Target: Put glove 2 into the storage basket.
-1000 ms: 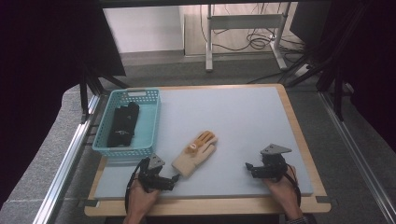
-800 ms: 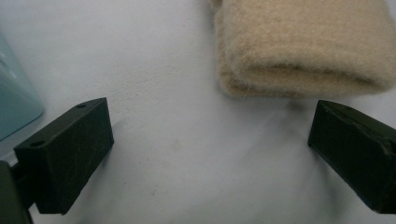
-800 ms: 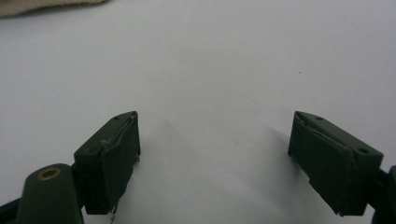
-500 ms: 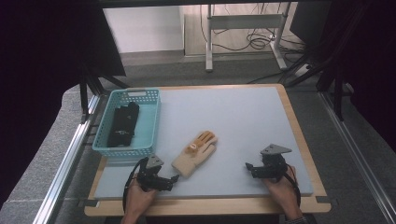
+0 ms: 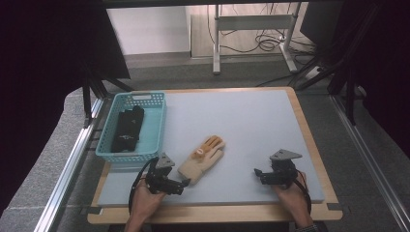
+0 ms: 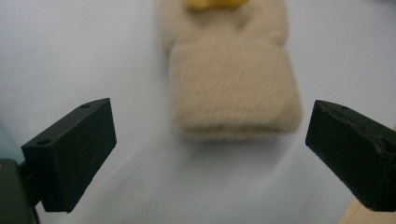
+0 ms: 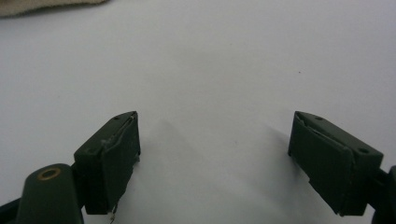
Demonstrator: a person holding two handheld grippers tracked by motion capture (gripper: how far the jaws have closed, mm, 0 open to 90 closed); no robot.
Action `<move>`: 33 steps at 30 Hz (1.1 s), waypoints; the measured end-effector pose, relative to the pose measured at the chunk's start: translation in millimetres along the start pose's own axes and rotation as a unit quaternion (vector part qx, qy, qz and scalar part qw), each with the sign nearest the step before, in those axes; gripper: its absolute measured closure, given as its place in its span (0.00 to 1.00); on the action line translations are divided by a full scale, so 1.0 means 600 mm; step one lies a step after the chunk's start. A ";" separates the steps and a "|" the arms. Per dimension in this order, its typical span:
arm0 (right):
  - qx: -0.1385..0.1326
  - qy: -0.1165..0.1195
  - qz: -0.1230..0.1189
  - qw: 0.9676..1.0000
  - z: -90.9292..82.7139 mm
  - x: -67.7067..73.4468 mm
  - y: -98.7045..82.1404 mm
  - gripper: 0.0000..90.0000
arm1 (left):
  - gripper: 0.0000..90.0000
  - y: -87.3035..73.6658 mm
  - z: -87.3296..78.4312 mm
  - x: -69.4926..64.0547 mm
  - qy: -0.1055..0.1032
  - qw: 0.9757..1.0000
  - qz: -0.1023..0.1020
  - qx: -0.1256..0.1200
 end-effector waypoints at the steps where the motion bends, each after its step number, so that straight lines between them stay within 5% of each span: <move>1: 0.000 0.000 0.000 1.000 0.000 0.000 0.000 0.18 | 0.03 0.016 0.001 -0.003 -0.002 1.000 0.007 0.001; 13: 0.000 0.000 0.000 1.000 0.000 0.000 0.000 0.18 | 0.02 0.083 0.050 0.008 -0.018 0.999 0.012 0.028; 22: 0.000 0.000 0.000 1.000 0.000 0.000 0.000 0.18 | 0.00 0.106 0.097 0.013 -0.023 0.998 0.008 0.059; 30: 0.000 0.000 0.000 1.000 0.000 0.000 0.000 0.18 | 0.00 0.114 0.138 0.009 -0.031 0.993 0.014 0.110; 33: 0.000 0.000 0.000 1.000 0.000 0.000 0.000 0.18 | 0.01 0.113 0.151 0.001 -0.023 0.990 0.033 0.132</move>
Point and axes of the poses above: each handheld gripper's, and its own axes: z roughly forward along the jaws, y roughly out of its top, x roughly to its left, the point moved 2 cm from there along z, roughly forward along the jaws, and after that the axes turned 9 degrees about z, right-handed, at the moved point
